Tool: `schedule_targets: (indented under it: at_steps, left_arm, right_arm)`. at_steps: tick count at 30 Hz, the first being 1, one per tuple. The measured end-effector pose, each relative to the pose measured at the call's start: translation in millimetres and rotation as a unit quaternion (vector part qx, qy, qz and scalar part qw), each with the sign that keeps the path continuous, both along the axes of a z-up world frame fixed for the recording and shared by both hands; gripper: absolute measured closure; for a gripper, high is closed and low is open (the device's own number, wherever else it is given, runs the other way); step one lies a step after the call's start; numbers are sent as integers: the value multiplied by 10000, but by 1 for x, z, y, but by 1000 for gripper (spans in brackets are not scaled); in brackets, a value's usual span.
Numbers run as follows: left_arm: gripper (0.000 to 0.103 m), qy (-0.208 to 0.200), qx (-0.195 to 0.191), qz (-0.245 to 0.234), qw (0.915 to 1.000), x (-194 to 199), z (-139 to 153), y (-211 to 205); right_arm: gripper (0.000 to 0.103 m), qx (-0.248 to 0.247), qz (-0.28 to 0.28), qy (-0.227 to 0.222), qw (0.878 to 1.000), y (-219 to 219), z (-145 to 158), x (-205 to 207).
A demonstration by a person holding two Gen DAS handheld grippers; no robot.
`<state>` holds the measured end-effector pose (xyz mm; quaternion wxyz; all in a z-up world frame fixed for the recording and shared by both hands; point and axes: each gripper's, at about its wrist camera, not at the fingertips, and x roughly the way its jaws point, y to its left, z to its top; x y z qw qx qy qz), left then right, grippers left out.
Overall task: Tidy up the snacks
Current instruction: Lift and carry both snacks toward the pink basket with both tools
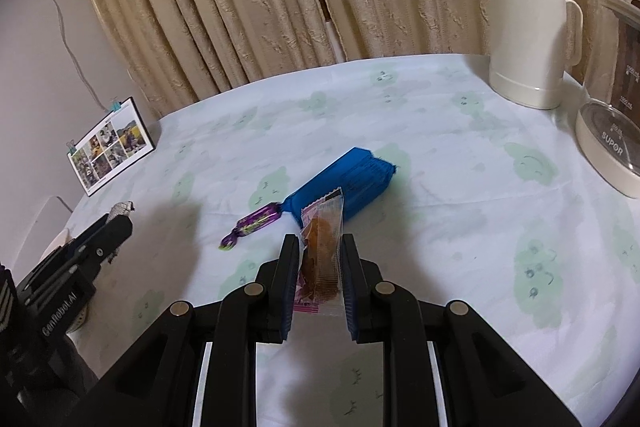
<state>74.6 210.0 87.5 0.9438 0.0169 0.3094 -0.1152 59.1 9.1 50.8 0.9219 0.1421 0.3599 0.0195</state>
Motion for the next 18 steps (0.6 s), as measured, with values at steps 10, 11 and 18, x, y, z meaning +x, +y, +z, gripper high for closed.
schedule_targets:
  at_steps: [10,11,18]
  left_arm:
    - [79,-73,-111,335,9993,-16,7,40]
    - [79,-84,-123,377,9992,-18,8,45]
    - [79,-172,-172,717,9971,-29,17,80]
  right_arm:
    - [84,77,169,14,9998,16,-2,-7]
    - [84,80,187,18,9998,18,-2,-8]
    - [84,76,302,9,9995,30,-2,-11]
